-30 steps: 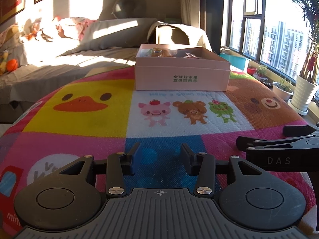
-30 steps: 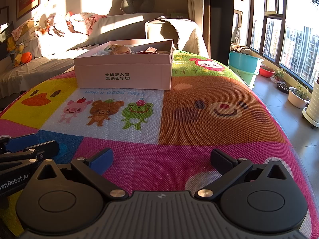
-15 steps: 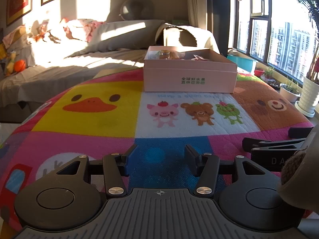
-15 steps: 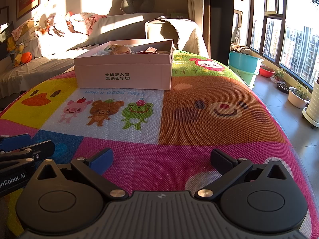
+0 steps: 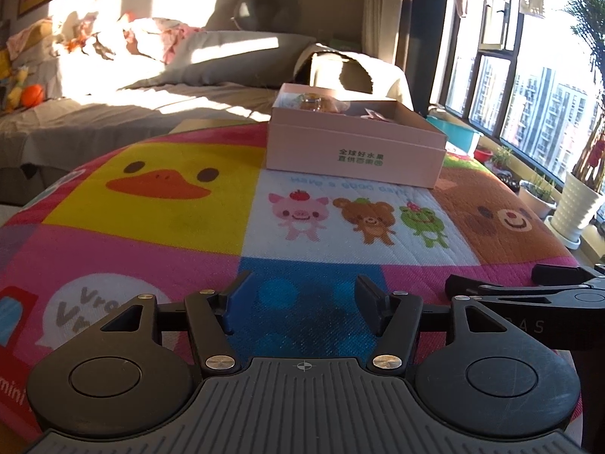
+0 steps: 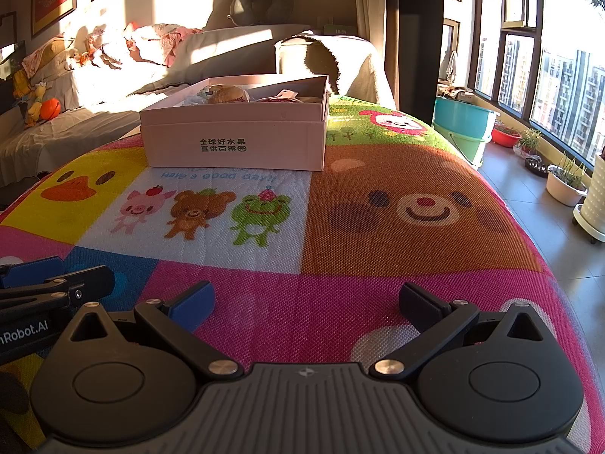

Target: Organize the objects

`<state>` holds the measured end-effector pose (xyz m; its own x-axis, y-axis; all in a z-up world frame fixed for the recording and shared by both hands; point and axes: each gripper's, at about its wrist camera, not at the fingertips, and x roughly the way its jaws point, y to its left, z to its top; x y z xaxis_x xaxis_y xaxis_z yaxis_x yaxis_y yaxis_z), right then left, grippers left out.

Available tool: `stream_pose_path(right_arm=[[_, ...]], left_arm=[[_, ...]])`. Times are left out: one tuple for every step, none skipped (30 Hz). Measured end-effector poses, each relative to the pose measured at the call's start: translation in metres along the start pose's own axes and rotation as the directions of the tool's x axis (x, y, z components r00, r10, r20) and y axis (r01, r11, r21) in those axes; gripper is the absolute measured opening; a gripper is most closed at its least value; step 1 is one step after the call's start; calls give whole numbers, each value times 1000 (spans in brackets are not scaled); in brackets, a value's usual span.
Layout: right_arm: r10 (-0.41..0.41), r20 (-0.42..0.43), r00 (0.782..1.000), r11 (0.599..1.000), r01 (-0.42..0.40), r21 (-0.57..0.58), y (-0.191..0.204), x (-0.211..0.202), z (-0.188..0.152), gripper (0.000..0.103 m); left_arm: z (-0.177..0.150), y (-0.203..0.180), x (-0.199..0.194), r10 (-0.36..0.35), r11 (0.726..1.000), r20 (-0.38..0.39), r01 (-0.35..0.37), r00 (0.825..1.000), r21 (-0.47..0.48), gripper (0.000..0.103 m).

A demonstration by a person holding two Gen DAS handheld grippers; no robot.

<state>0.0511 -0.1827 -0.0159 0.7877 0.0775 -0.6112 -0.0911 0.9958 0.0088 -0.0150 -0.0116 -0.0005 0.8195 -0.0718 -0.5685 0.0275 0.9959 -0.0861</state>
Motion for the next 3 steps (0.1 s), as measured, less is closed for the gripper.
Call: stream_pose_path(right_arm=[[0, 0, 1000, 1000, 0, 0, 0, 0, 0, 103], [0, 0, 1000, 1000, 0, 0, 0, 0, 0, 103], [0, 0, 1000, 1000, 0, 0, 0, 0, 0, 103]], left_arm=[[0, -1, 0, 2, 1000, -2, -2, 1000, 8, 68], [0, -3, 1, 8, 1000, -3, -8, 1000, 14, 68], [0, -3, 1, 11, 1000, -4, -10, 1000, 17, 68]])
